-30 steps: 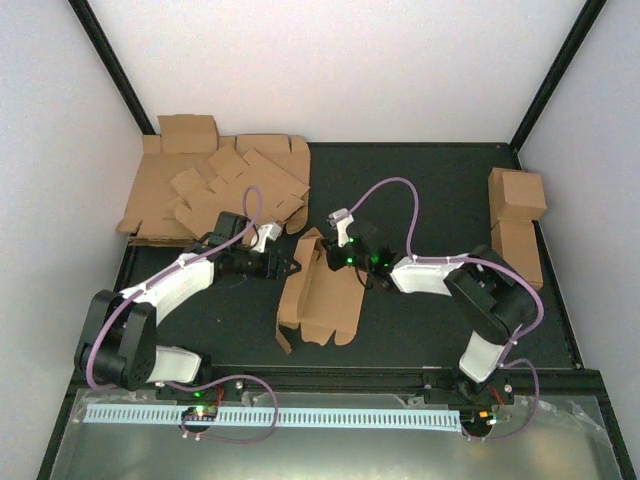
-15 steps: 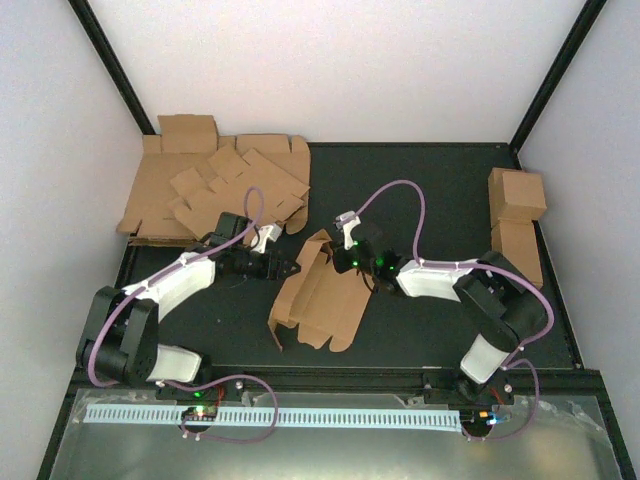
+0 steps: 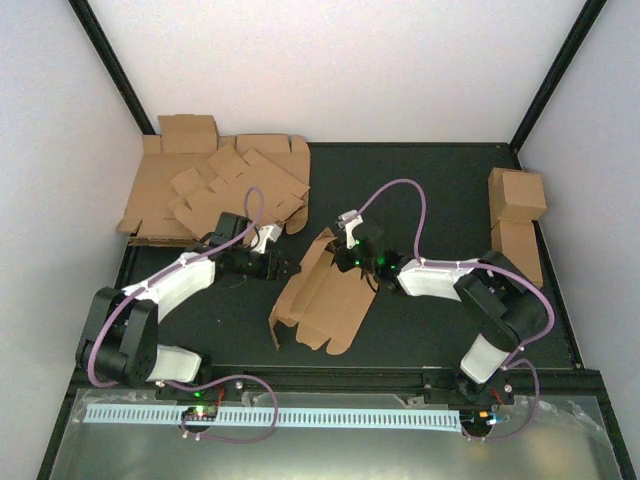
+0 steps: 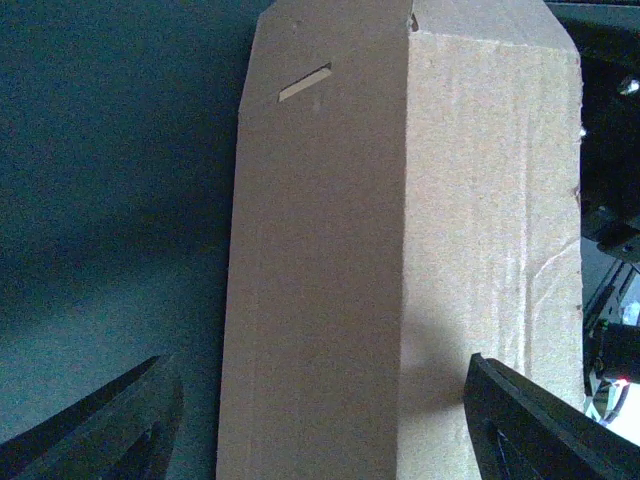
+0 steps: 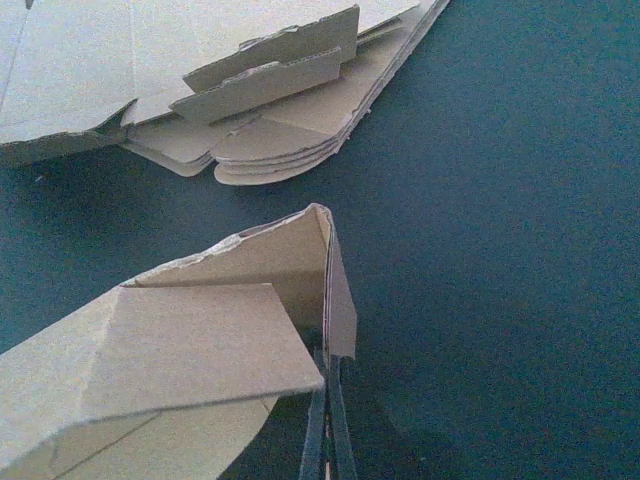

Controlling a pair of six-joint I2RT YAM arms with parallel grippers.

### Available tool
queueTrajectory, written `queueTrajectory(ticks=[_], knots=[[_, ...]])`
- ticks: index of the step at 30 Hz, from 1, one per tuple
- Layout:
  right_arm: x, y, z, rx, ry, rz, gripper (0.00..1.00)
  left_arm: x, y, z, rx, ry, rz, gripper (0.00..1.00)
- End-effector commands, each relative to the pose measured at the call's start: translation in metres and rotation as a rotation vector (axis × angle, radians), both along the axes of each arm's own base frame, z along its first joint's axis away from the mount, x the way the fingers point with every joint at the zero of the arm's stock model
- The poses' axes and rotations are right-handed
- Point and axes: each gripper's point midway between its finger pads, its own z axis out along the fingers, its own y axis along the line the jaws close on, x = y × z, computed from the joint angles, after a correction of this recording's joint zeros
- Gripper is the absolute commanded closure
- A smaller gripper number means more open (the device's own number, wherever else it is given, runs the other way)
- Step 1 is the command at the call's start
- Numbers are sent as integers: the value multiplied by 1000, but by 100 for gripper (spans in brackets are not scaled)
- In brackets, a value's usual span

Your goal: Fold the paper box

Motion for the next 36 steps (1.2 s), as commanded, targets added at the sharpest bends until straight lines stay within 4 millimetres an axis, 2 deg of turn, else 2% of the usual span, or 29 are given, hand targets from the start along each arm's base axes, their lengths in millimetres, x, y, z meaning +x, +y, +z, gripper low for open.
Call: queueTrajectory(ticks=[1, 9, 18, 23, 26, 28, 31, 36], knots=[[0, -3, 10, 9, -31, 3, 98, -2, -12, 22, -31, -50, -50, 18], [-1, -1, 11, 21, -29, 15, 98, -8, -35, 41, -93, -69, -121, 10], [-3, 0, 14, 29, -33, 23, 98, -7, -45, 49, -153, -43, -139, 10], [-3, 1, 14, 33, -31, 26, 98, -12, -47, 39, -139, -2, -150, 10], [-3, 1, 14, 35, -32, 26, 98, -15, -47, 32, -120, 19, -154, 20], [-4, 2, 15, 37, -31, 30, 98, -14, -46, 27, -108, 28, -146, 22], [-4, 2, 15, 37, -32, 31, 98, -14, -49, 28, -126, 33, -147, 17], [-4, 2, 15, 40, -32, 30, 98, -13, -51, 46, -176, -13, -145, 8]])
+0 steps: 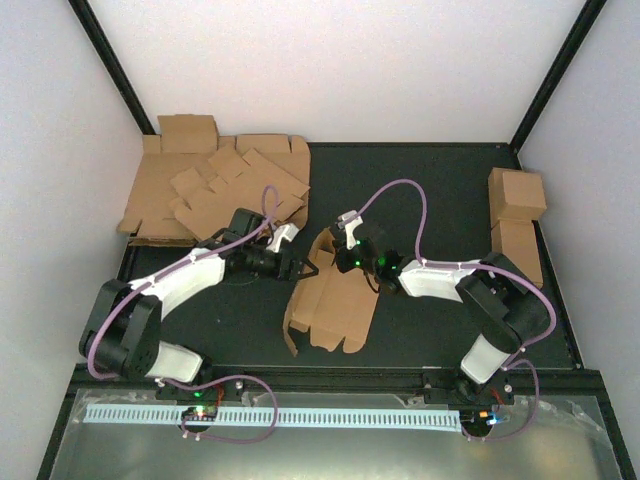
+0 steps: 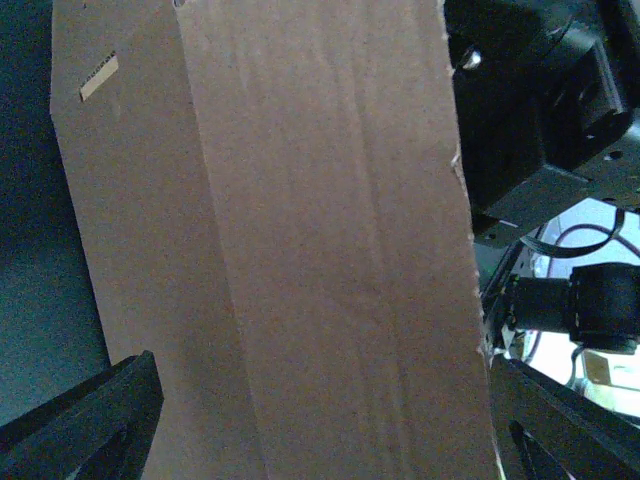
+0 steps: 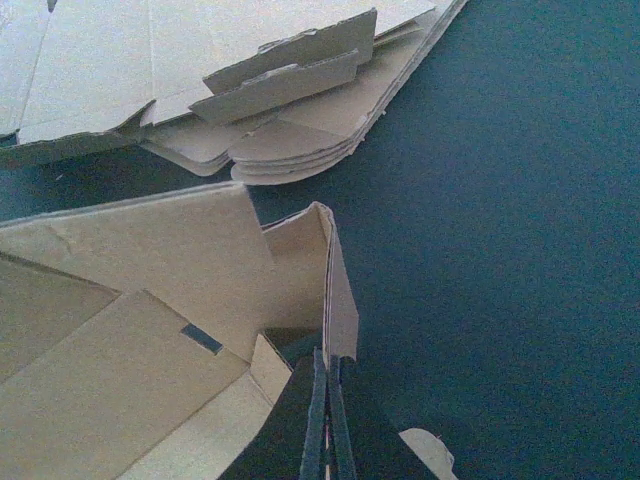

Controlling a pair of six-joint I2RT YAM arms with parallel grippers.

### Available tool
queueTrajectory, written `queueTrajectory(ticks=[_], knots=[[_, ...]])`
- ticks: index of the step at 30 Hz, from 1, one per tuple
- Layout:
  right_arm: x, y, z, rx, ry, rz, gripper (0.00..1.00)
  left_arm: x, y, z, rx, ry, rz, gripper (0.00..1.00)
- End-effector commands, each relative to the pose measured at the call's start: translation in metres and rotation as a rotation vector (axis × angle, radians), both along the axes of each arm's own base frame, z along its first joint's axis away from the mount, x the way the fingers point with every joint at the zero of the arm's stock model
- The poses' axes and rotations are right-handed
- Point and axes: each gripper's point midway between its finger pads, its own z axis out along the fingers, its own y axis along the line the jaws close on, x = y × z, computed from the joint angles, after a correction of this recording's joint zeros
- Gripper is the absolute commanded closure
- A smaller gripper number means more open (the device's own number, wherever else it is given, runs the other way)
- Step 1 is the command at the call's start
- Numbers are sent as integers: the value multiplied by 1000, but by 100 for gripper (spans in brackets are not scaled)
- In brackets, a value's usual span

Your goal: Fold the paper box

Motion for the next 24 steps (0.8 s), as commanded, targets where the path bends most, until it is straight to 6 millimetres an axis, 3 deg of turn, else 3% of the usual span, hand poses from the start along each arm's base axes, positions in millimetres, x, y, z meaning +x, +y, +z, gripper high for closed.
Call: queueTrajectory(ticks=[1, 5, 8, 13, 17, 24], knots=[[-1, 0, 13, 25, -34, 8, 98, 5, -6, 29, -75, -67, 0, 7], [-1, 0, 13, 27, -34, 12, 98, 11, 1, 35, -96, -65, 67, 8], [-1, 0, 14, 28, -34, 12, 98, 16, 9, 36, -120, -52, 130, 17], [-2, 1, 14, 29, -33, 15, 98, 16, 9, 34, -144, -34, 141, 17], [-2, 2, 16, 32, -37, 17, 98, 15, 10, 24, -134, -9, 146, 34], [-3, 2, 15, 30, -37, 20, 98, 14, 10, 11, -108, 13, 141, 36]])
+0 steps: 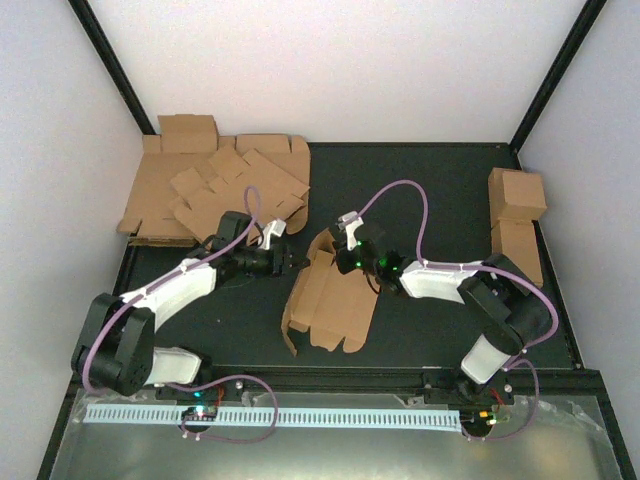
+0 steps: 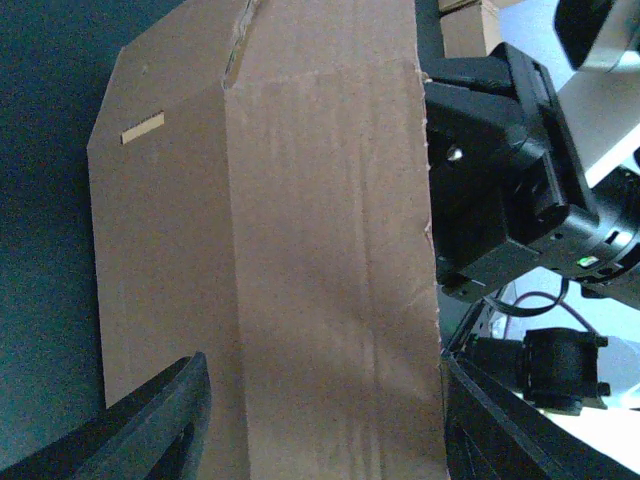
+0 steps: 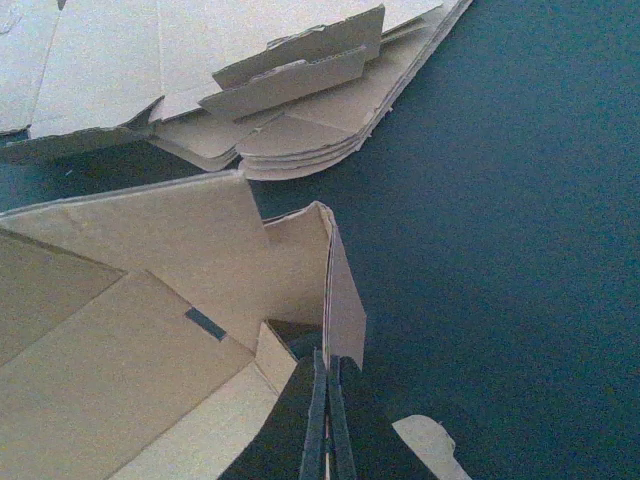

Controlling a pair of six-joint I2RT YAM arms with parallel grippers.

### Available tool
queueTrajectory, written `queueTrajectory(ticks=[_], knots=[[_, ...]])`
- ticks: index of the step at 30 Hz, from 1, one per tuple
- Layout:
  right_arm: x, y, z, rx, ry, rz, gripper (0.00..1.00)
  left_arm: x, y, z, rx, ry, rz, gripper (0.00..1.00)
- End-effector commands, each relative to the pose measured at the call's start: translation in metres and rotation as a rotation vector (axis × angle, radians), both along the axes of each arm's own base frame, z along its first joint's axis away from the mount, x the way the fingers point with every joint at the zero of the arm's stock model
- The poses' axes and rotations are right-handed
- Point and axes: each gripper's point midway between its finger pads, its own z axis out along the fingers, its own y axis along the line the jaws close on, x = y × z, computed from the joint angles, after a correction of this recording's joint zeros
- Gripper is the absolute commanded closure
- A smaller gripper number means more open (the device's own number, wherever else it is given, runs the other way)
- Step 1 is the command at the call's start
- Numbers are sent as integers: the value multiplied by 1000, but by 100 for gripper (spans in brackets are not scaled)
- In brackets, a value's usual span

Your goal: Fold the paper box

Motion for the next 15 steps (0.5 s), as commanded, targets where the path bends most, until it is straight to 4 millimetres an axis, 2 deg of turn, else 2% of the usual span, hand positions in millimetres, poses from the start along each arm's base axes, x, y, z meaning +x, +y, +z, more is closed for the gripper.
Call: queueTrajectory(ticks=[1, 7, 15], knots=[[1, 2, 14, 25, -40, 8, 98, 0, -3, -8, 1, 11, -19, 36], [-1, 2, 16, 27, -45, 10, 98, -6, -6, -27, 41, 41, -44, 48], [1, 1, 16, 26, -46, -6, 98, -9, -6, -34, 123, 25, -70, 49]])
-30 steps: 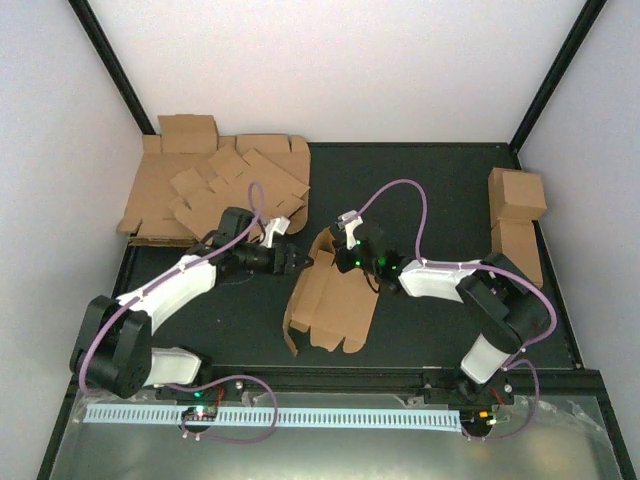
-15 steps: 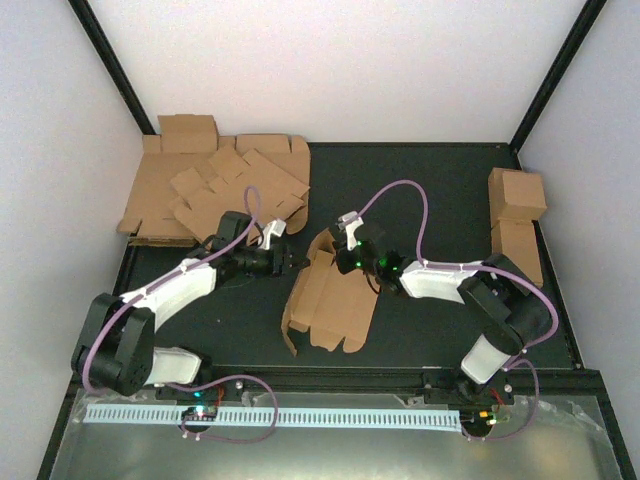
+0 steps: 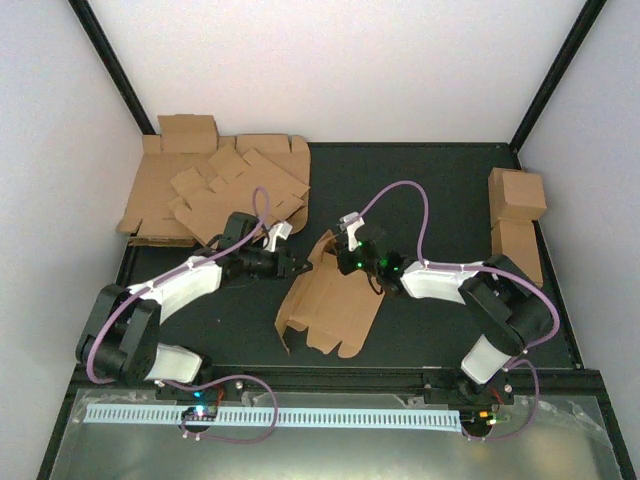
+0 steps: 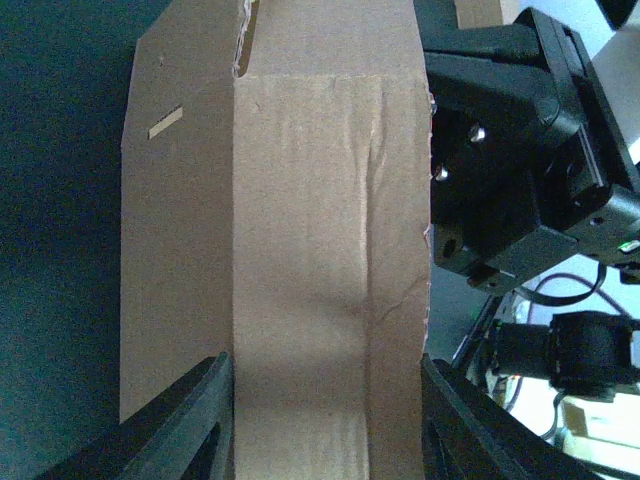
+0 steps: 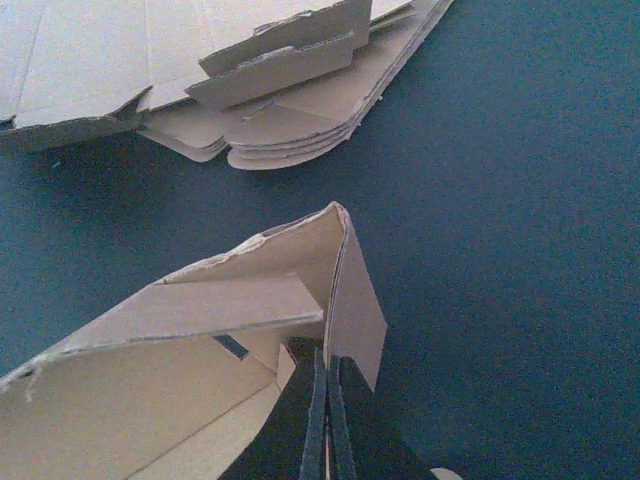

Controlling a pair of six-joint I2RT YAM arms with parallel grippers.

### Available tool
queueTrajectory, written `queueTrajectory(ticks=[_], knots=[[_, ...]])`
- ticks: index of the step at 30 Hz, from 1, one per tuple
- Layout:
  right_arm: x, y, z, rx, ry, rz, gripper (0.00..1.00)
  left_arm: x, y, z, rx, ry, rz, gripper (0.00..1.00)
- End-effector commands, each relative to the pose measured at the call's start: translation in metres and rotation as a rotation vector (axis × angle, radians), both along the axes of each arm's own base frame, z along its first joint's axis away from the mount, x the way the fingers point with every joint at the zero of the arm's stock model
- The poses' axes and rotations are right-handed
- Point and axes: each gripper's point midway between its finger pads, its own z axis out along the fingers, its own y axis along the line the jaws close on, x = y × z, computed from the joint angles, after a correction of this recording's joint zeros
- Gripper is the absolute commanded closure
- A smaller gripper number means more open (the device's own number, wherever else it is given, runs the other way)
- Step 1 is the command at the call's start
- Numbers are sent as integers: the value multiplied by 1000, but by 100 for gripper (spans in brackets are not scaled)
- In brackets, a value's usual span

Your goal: Fold the paper box

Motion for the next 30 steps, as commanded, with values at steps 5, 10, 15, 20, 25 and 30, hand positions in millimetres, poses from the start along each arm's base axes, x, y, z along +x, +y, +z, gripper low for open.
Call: queueTrajectory(ticks=[5, 10, 15, 20, 25, 30], knots=[[4, 3, 19, 46, -54, -9, 98, -13, -3, -25, 136, 36, -65, 36], [4, 2, 20, 44, -57, -12, 98, -14, -3, -23, 185, 6, -72, 29], [5, 1, 20, 46, -59, -16, 98, -13, -2, -34, 223, 26, -73, 36], [7, -6, 22, 38, -63, -27, 98, -12, 1, -32, 261, 3, -64, 35], [3, -9, 31, 11, -77, -10, 98, -10, 3, -17, 277, -36, -58, 36], [2, -18, 32, -68, -75, -14, 98, -11, -3, -8, 298, -65, -76, 38]])
